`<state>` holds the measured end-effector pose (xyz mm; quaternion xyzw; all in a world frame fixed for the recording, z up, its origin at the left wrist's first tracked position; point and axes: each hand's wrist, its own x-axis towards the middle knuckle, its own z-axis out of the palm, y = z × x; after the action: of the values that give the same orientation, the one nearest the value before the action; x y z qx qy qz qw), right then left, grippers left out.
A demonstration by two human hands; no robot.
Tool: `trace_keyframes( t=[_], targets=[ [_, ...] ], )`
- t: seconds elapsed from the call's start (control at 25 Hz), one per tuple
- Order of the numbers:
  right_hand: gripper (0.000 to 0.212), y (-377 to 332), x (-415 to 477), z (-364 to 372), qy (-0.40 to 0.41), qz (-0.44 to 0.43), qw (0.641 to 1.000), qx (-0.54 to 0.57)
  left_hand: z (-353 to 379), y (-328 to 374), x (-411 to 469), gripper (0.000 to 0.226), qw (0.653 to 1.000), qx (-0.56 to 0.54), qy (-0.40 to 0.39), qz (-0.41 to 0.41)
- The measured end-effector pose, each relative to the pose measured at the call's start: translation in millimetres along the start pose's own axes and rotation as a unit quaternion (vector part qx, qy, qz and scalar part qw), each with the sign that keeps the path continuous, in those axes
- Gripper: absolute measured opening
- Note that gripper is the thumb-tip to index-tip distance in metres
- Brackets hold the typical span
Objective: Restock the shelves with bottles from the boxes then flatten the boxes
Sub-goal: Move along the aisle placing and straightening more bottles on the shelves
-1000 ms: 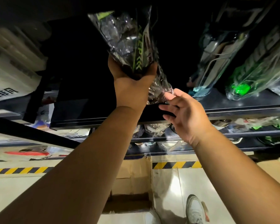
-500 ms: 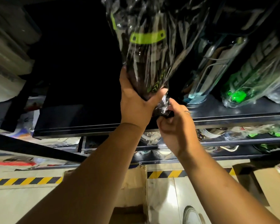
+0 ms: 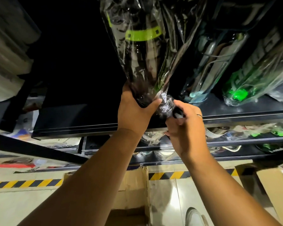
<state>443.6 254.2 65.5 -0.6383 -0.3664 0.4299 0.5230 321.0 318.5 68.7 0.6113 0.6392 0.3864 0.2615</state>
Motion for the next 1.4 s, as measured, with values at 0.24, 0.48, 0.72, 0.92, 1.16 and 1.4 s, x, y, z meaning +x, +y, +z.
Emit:
trace_keyframes(
  t=[0.24, 0.48, 0.72, 0.92, 1.16, 1.4],
  targets=[
    [0.027, 4, -6, -44, 0.102, -0.095, 0.972, -0.19, 17, 4, 1, 0.071, 1.0, -0.004, 0.02, -0.005],
    [0.031, 15, -18, -59, 0.067, -0.102, 0.969, -0.215, 11, 1, -9, 0.103, 1.0, -0.007, -0.013, -0.019],
    [0.047, 52, -48, -116, 0.065, -0.119, 0.921, -0.367, 2, -10, -126, 0.095, 0.978, 0.174, -0.064, 0.097],
    [0.06, 110, -80, -203, 0.083, -0.005, 0.877, -0.473, 74, -8, -206, 0.091, 0.924, 0.252, -0.228, 0.175],
    [0.066, 161, -112, -354, 0.1, 0.116, 0.834, -0.53, 202, 62, -275, 0.098, 0.867, 0.289, -0.331, 0.237],
    [0.077, 195, -139, -521, 0.078, 0.189, 0.81, -0.55, 340, 145, -350, 0.095, 0.831, 0.295, -0.401, 0.25]
  ],
)
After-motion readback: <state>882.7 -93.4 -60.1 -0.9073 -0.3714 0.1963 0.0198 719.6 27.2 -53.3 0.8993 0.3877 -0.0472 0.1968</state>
